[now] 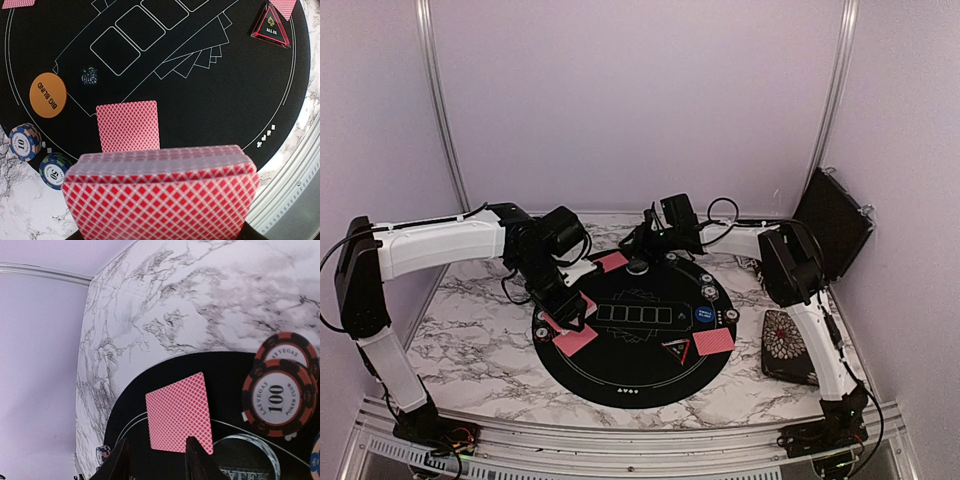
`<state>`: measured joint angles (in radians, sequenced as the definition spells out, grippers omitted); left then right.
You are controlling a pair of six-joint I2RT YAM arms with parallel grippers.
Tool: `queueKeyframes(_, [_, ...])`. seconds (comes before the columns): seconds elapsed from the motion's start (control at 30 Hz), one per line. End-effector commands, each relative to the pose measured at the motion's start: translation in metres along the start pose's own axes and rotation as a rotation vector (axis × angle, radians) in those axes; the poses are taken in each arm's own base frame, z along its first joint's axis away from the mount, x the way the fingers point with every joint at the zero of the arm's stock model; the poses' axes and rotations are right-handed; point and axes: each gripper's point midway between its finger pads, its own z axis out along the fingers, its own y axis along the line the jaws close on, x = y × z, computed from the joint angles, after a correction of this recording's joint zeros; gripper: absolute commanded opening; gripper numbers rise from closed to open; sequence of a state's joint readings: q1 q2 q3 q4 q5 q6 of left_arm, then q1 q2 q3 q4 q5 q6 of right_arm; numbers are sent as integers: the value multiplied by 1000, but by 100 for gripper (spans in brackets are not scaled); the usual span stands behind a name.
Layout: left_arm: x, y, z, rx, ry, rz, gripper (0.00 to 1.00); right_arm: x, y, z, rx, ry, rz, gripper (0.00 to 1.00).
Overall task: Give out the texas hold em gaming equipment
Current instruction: Distribute the poker card in the big blind area.
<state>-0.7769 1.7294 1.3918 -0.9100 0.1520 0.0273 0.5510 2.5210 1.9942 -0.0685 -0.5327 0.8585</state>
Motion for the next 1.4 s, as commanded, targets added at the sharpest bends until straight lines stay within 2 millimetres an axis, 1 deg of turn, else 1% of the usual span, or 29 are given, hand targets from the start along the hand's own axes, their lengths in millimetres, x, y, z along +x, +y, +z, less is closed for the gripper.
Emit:
queueKeyframes(0.0, [2,-1,-2,16,1,5,55,-3,16,8,-6,-8,-48,36])
queueKeyframes(0.13, [3,-1,-2,14,1,5,55,-1,18,14,-4,1,-57,37])
queueKeyframes(0.27, [3,-1,-3,15,-2,5,55,-3,15,11,42,-16,-82,37])
queueKeyframes(0.33, [3,-1,-3,16,-1,5,55,-7,13,9,69,-29,-102,39])
queueKeyframes(0.37, [3,-1,-2,16,-1,5,55,-7,10,10,84,-30,-105,40])
queueKeyframes(0.47, [2,-1,-3,18,-5,5,55,-9,8,12,114,-31,-135,43])
queueKeyframes(0.7, [2,-1,-3,17,-3,3,55,2,3,19,148,-5,-161,46])
queueKeyframes(0.87, [2,0,-3,15,-3,3,55,14,15,12,162,-14,-202,48])
queueKeyframes(1.0, [2,0,-3,16,-3,2,55,18,24,6,178,-21,-234,48])
queueKeyframes(1.13, [2,0,-2,18,-4,4,55,22,27,3,187,-22,-250,49])
queueKeyframes(1.37, [2,0,-2,18,-1,2,55,40,25,3,192,9,-247,49])
